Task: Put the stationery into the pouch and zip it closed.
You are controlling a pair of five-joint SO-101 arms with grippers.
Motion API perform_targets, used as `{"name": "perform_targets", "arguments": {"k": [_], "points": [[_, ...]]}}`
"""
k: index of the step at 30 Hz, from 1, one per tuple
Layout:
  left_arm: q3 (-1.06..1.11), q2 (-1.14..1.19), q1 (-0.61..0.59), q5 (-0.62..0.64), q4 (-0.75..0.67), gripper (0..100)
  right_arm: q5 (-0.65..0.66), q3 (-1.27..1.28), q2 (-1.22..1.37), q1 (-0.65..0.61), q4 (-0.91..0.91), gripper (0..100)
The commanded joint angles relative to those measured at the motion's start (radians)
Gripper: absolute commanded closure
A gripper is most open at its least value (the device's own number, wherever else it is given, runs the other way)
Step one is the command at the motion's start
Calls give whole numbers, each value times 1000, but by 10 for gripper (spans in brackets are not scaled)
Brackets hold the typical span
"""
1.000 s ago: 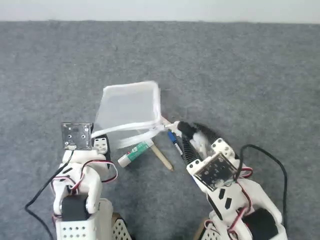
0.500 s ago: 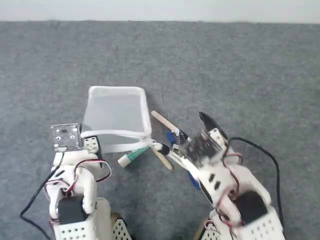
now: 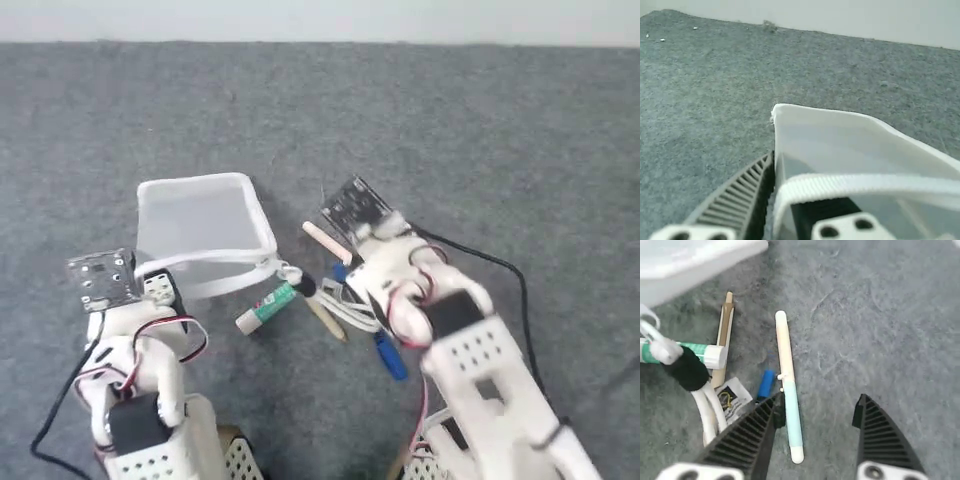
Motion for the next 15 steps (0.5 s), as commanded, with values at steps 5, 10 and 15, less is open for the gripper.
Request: {"name": "perform_targets", "arguments": {"k": [5, 10, 15], "points": [[-65, -15, -6, 17, 15, 990, -11, -255, 285, 4, -42, 789], [-65, -15, -6, 18, 15, 990, -9, -419, 463, -54, -38, 790], [-65, -15, -8, 18, 17, 990, -9, -569, 664, -84, -44, 790]]}}
